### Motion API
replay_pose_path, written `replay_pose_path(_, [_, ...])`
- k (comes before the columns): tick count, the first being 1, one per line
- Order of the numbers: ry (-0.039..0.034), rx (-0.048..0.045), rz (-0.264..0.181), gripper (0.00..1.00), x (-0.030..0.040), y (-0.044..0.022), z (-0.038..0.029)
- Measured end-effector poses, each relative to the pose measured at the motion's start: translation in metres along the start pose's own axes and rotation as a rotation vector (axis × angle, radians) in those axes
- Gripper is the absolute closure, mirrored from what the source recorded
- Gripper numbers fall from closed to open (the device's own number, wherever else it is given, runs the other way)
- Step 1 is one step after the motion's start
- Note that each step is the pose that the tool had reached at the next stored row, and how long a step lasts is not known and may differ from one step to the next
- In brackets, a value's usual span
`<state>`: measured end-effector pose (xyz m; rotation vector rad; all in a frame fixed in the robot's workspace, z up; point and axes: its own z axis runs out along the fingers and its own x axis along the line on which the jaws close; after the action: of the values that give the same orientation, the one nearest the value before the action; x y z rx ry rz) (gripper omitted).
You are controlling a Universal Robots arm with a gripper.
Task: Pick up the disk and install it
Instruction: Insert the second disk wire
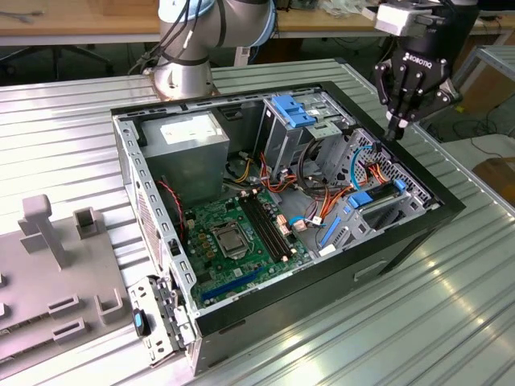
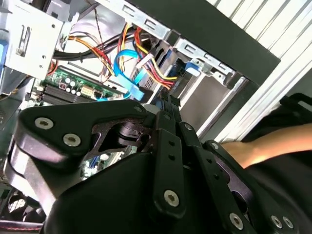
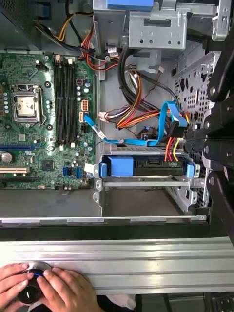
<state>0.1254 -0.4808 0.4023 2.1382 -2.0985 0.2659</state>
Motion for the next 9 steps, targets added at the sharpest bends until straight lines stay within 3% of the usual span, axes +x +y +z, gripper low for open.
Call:
replay_pose_path(2, [0.0062, -0.0207, -0.003, 0.89, -0.0024, -0.0001, 0.0003])
replay_pose_path(4, [0.0069, -0.0428, -0.003, 0.89, -0.0042, -0.0001, 0.0006])
replay_pose_path(5, [0.007, -0.0492, -0.003, 0.89, -0.0057, -0.0001, 0.0008])
replay_pose_path(9, [0.0069, -0.0562, -0.003, 0.89, -0.0142, -0.002, 0.0034])
